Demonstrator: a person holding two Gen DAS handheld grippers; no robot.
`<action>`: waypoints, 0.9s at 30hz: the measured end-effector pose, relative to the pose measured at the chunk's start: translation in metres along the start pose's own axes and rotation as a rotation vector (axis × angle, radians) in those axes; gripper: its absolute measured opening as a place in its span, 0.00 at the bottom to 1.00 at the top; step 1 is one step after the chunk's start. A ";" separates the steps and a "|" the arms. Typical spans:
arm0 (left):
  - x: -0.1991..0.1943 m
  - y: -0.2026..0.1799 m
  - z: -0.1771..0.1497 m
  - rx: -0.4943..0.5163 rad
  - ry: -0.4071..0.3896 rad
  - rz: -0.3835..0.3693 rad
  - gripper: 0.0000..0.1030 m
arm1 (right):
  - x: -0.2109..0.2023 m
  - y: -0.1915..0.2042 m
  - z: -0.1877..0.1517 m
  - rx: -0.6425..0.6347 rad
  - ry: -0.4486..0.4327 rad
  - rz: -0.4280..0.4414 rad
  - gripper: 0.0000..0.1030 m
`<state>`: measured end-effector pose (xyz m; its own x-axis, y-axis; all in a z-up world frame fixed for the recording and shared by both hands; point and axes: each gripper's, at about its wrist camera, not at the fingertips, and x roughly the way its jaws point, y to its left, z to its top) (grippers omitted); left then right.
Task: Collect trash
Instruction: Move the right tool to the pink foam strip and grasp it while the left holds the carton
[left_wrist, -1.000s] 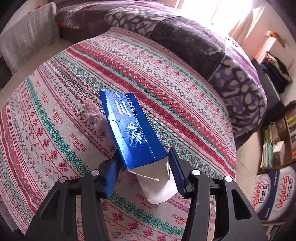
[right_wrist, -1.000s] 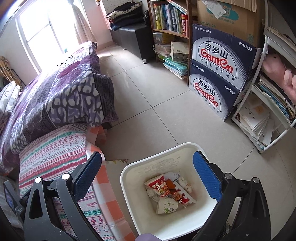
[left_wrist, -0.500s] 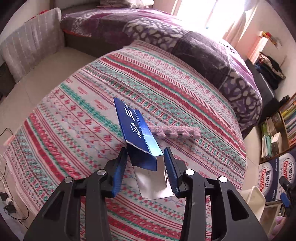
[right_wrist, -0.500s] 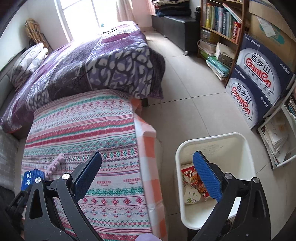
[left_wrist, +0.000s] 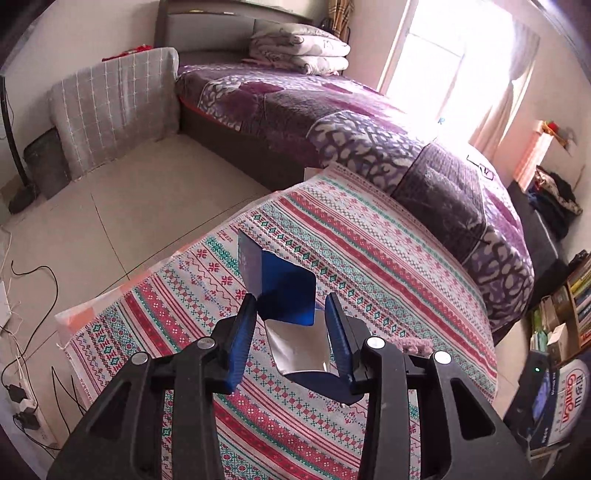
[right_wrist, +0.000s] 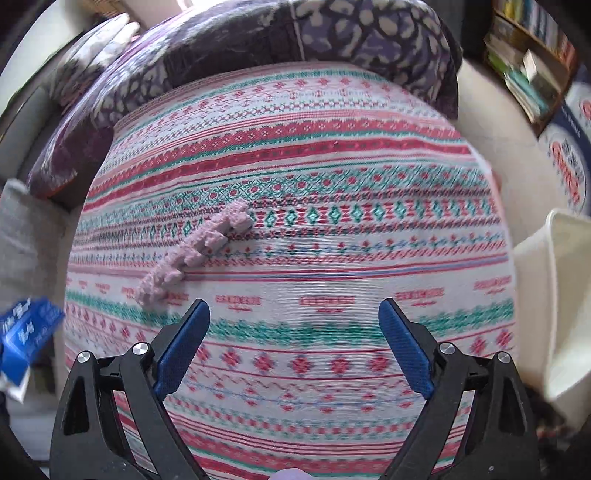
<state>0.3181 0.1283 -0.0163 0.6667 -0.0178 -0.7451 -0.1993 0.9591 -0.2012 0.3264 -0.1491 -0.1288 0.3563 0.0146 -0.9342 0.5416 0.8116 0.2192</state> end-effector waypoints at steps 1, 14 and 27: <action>-0.003 0.003 0.002 -0.006 -0.010 -0.001 0.38 | 0.005 0.007 0.002 0.070 -0.016 0.007 0.86; -0.029 0.041 0.025 -0.088 -0.066 -0.031 0.38 | 0.065 0.101 -0.001 -0.023 -0.019 -0.168 0.82; -0.028 0.047 0.023 -0.107 -0.036 -0.071 0.38 | 0.032 0.089 -0.033 -0.203 -0.020 -0.012 0.01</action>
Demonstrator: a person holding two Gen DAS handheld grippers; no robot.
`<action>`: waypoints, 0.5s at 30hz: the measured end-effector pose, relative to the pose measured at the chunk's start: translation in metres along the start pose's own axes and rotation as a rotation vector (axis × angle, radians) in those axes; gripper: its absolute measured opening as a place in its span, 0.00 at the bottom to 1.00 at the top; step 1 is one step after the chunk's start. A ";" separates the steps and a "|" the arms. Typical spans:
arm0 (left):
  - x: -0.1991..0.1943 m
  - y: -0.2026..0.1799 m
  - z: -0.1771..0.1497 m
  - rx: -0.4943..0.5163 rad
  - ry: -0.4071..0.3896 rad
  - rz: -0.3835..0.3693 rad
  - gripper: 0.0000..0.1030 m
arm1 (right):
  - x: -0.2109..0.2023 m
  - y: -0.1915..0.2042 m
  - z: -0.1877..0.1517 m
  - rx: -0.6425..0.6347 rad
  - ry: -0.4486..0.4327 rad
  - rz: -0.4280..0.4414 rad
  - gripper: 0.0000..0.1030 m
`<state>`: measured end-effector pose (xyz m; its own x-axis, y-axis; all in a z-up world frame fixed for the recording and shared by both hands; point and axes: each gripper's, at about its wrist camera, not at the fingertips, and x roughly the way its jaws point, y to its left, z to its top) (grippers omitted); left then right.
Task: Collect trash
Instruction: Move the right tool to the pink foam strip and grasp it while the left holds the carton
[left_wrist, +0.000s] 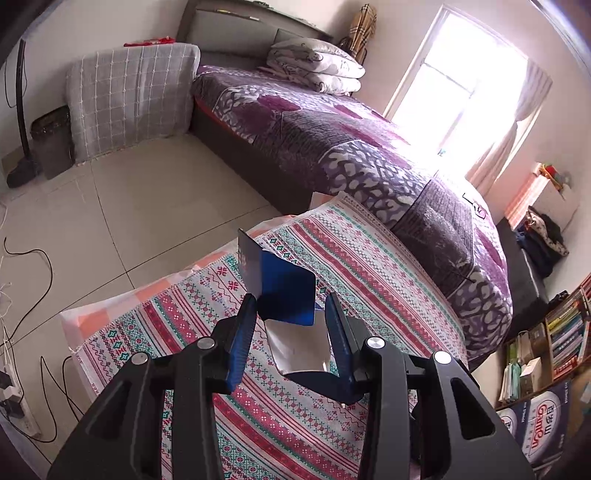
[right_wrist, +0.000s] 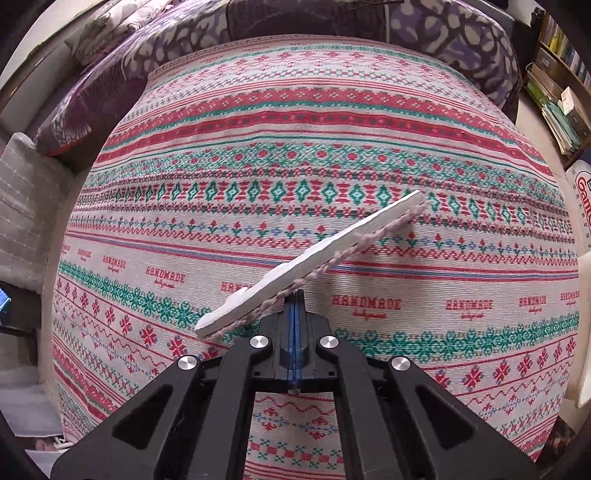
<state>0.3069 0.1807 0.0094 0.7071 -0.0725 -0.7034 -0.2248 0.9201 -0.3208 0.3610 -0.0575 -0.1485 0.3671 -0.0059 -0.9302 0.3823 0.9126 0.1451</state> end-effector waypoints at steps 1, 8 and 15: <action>0.000 0.000 0.000 0.000 0.000 -0.002 0.38 | -0.003 -0.004 0.000 0.008 -0.007 -0.005 0.05; 0.003 -0.001 0.000 0.005 0.009 -0.005 0.38 | -0.009 -0.029 0.013 0.184 -0.047 -0.039 0.68; 0.004 0.004 0.001 -0.004 0.009 0.000 0.38 | 0.019 -0.031 0.028 0.318 -0.015 -0.027 0.76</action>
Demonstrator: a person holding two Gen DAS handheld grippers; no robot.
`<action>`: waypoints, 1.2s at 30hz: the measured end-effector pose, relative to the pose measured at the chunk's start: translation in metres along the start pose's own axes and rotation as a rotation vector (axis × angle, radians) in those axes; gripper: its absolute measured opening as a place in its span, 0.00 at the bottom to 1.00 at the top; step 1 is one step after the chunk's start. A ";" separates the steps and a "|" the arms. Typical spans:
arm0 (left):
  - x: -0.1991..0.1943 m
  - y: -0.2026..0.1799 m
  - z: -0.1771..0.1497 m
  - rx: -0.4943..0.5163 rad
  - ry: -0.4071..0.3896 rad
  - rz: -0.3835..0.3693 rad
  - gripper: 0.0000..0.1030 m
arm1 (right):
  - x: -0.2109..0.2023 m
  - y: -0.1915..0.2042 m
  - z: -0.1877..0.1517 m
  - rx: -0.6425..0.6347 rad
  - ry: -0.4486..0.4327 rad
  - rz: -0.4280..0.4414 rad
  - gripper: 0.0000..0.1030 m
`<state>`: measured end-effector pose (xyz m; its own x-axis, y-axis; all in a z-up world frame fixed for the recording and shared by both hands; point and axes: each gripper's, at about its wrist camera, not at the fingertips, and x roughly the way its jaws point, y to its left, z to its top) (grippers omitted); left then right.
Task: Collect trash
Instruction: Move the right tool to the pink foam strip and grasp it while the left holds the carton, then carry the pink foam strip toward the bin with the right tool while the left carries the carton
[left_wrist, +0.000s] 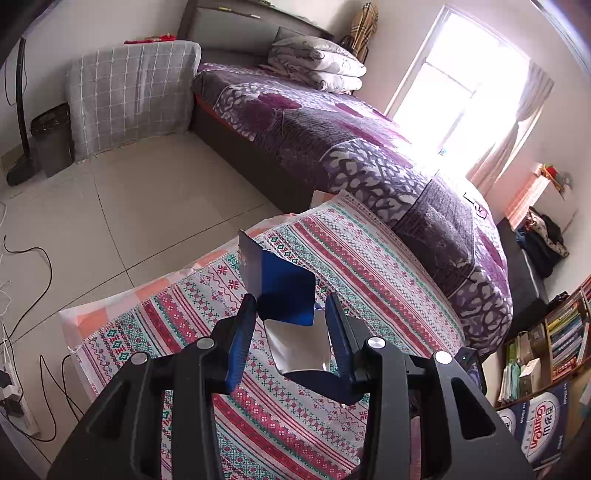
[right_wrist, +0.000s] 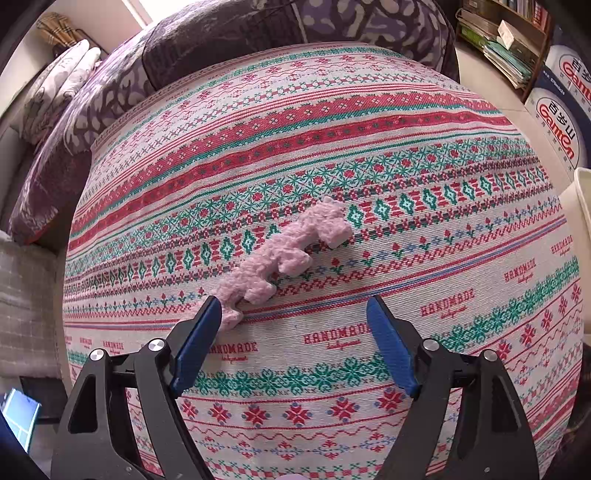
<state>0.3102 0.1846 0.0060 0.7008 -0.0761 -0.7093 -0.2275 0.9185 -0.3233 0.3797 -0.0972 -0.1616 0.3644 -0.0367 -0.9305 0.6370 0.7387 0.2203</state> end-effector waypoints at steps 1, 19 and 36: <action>0.000 0.000 0.000 0.001 0.000 0.000 0.38 | 0.003 0.003 -0.001 0.010 0.003 -0.004 0.76; -0.004 -0.002 0.000 0.006 0.000 -0.019 0.38 | 0.021 0.037 0.006 -0.080 0.012 -0.076 0.29; -0.009 -0.037 -0.018 0.106 -0.014 -0.009 0.38 | -0.077 -0.038 -0.013 -0.381 -0.208 -0.080 0.25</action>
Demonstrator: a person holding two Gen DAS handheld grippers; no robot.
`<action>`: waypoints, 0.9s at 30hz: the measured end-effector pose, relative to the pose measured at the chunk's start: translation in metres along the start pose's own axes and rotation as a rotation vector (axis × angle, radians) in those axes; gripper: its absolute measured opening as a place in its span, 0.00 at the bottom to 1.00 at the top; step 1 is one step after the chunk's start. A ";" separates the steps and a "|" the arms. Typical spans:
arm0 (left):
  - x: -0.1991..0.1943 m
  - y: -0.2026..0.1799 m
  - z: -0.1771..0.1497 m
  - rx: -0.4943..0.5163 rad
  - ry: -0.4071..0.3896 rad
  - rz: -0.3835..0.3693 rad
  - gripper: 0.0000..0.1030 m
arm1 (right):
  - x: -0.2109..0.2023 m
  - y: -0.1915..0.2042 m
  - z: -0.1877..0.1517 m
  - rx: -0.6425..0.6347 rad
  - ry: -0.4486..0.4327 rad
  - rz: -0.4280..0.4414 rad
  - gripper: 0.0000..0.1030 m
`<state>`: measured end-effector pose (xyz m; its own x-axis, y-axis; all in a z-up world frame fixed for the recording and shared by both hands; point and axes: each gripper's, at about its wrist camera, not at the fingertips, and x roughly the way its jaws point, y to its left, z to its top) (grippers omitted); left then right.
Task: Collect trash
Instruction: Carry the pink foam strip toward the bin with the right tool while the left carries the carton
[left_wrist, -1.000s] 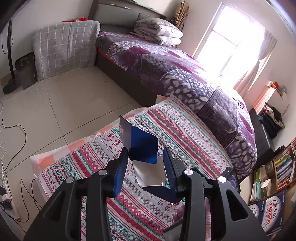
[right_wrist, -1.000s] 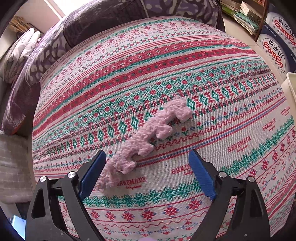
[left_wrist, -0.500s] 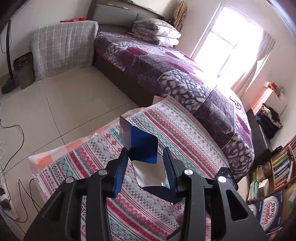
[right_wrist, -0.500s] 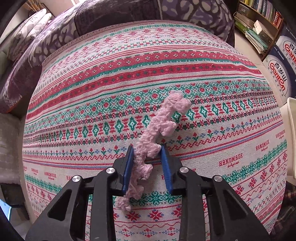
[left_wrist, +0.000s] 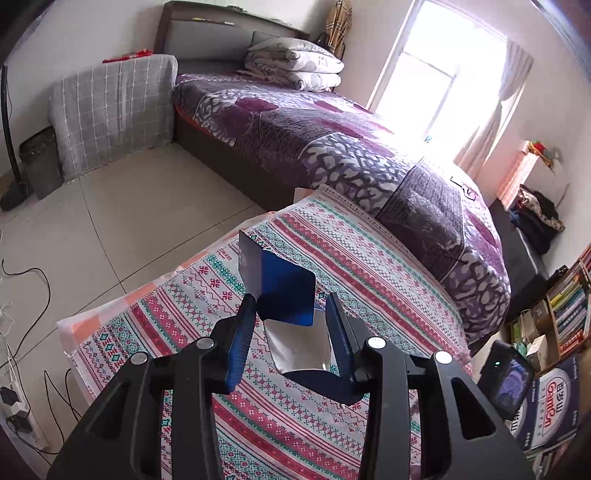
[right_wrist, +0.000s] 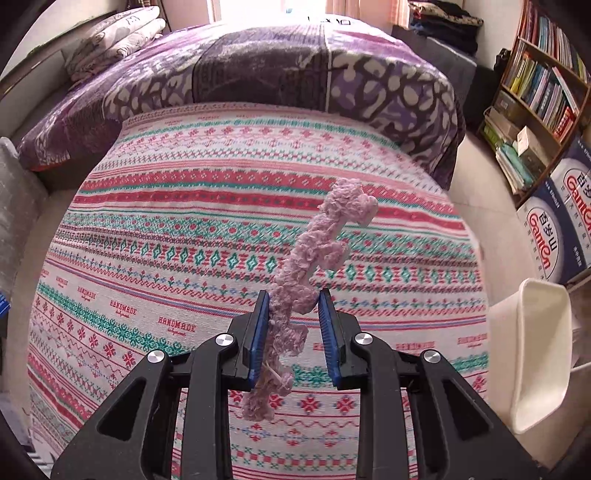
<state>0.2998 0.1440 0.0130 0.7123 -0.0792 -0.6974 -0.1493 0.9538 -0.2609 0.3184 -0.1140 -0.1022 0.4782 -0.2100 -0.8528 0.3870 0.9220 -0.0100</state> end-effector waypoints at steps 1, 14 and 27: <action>-0.001 -0.004 -0.002 0.013 -0.004 0.002 0.38 | -0.010 -0.006 0.001 -0.011 -0.024 -0.005 0.25; -0.008 -0.076 -0.038 0.203 -0.050 -0.011 0.38 | -0.083 -0.076 0.014 -0.068 -0.256 -0.061 0.25; -0.006 -0.138 -0.073 0.321 -0.034 -0.050 0.38 | -0.093 -0.147 -0.003 0.027 -0.287 -0.107 0.26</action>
<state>0.2665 -0.0084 0.0046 0.7368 -0.1241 -0.6646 0.1068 0.9920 -0.0668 0.2142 -0.2293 -0.0230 0.6353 -0.3920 -0.6654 0.4661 0.8816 -0.0742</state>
